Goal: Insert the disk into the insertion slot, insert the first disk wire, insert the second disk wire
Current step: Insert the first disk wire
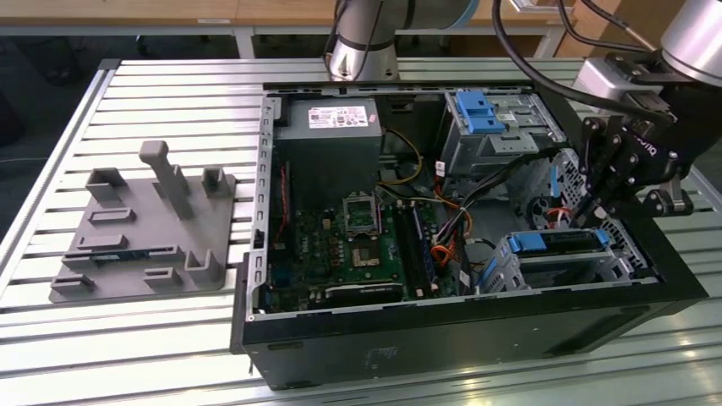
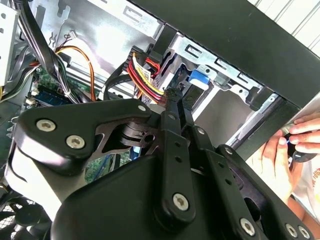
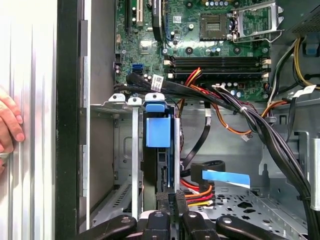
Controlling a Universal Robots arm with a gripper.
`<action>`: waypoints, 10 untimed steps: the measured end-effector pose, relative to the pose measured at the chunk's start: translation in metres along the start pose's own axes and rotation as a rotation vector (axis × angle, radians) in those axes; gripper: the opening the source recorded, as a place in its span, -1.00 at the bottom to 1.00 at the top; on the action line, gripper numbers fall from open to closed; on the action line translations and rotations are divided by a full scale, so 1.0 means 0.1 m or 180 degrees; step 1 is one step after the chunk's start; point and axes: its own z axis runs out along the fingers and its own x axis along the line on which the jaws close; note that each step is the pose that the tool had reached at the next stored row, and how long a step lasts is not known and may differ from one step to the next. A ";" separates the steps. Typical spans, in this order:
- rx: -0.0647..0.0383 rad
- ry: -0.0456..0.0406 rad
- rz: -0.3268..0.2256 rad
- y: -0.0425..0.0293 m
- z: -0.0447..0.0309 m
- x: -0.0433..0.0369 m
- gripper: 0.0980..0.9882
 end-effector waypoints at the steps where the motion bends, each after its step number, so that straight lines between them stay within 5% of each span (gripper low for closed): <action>1: 0.0000 0.0000 0.0000 0.000 0.002 0.001 -0.85; 10: 0.0000 -0.0001 0.0000 -0.001 0.030 0.007 -0.85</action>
